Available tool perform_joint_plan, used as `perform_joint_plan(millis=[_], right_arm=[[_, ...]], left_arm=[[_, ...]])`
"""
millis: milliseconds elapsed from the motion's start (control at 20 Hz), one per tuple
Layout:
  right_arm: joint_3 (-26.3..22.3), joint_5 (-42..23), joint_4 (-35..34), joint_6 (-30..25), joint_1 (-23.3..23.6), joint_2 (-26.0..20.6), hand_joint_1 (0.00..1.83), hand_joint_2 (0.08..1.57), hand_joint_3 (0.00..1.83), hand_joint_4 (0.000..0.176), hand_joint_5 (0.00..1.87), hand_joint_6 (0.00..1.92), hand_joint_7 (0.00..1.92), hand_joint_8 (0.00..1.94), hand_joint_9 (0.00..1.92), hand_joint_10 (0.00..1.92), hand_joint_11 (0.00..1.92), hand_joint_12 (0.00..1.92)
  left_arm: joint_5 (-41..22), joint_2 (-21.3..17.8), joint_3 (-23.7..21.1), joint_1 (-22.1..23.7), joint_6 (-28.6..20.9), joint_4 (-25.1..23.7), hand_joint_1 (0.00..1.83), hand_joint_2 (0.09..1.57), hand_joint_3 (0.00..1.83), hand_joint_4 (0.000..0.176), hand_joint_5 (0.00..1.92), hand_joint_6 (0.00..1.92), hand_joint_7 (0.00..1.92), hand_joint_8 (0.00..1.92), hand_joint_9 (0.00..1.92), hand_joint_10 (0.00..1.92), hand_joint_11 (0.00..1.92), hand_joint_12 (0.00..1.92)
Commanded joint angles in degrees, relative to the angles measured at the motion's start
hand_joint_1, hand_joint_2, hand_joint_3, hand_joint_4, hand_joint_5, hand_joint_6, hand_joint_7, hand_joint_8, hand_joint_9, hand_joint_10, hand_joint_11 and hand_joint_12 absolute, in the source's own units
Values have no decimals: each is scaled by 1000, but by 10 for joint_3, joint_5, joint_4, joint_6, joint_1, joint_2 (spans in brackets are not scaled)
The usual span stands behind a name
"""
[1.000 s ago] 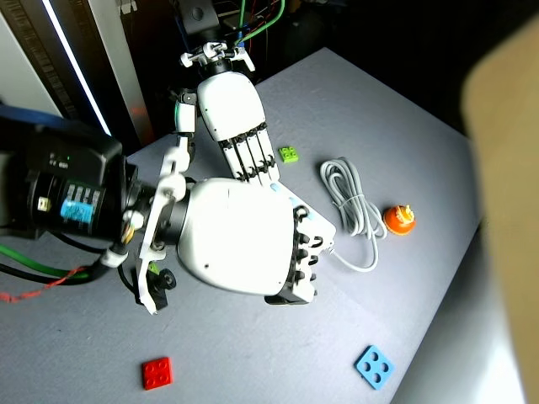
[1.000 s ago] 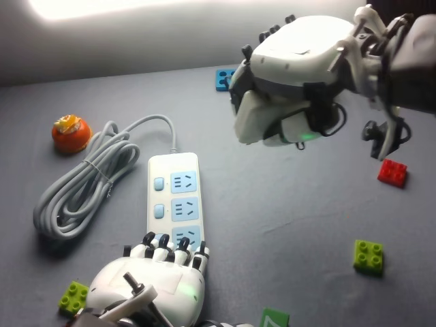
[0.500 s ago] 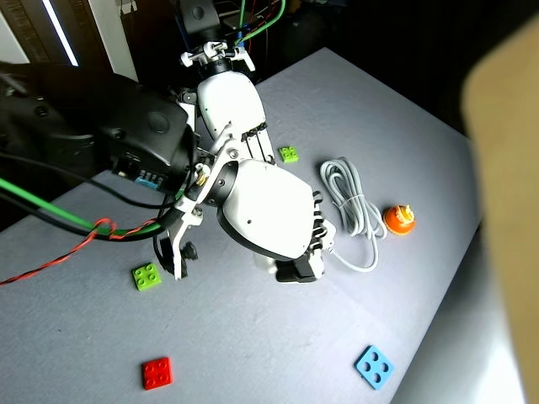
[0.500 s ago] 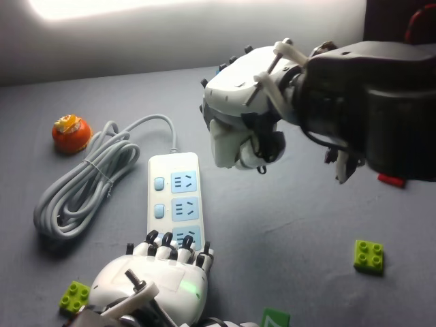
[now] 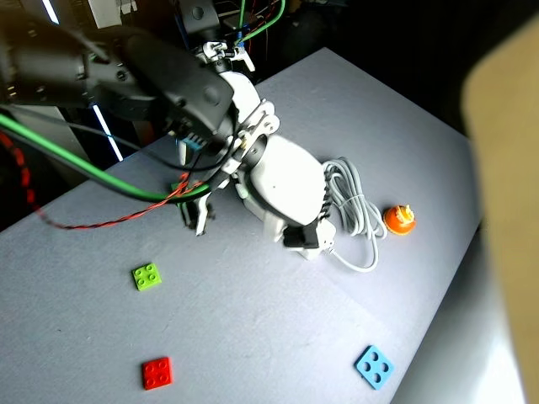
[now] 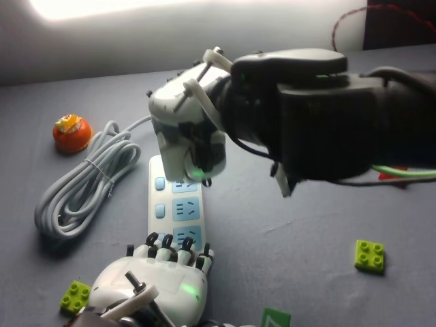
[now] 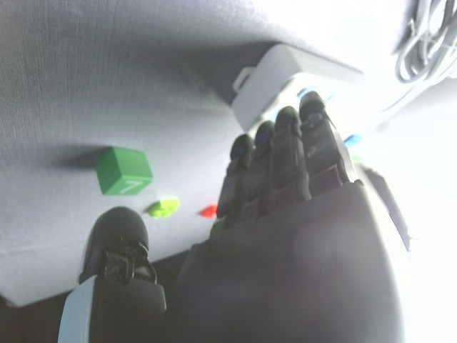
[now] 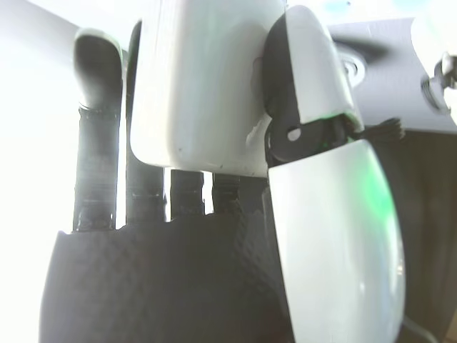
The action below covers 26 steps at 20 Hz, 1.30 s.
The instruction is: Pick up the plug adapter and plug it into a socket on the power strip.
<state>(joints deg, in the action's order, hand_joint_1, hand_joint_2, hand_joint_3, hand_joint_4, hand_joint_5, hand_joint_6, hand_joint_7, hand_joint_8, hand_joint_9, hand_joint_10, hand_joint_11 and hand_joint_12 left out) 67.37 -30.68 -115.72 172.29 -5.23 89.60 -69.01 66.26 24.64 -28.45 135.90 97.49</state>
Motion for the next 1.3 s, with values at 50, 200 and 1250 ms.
perform_joint_plan(millis=[50, 200, 1250], right_arm=[[20, 12, 17, 1, 8, 10, 1242, 1170, 0, 0, 833, 1013, 941, 1289, 814, 1209, 684, 1577], [52, 14, -5, 1, 6, 28, 1236, 1176, 0, 0, 823, 1038, 931, 1300, 804, 1220, 681, 1582], [86, 28, -5, 1, -11, 55, 1236, 1176, 2, 0, 828, 1026, 922, 1321, 790, 1249, 691, 1585]], left_arm=[[-11, -2, 2, -2, -2, -36, 0, 1215, 0, 0, 2, 1, 14, 6, 0, 0, 0, 0], [-11, -2, 4, -4, -2, -36, 0, 1207, 0, 0, 2, 1, 13, 5, 0, 0, 0, 0], [-2, 0, 6, -3, -2, -36, 0, 1215, 2, 0, 0, 0, 3, 1, 0, 0, 0, 0]])
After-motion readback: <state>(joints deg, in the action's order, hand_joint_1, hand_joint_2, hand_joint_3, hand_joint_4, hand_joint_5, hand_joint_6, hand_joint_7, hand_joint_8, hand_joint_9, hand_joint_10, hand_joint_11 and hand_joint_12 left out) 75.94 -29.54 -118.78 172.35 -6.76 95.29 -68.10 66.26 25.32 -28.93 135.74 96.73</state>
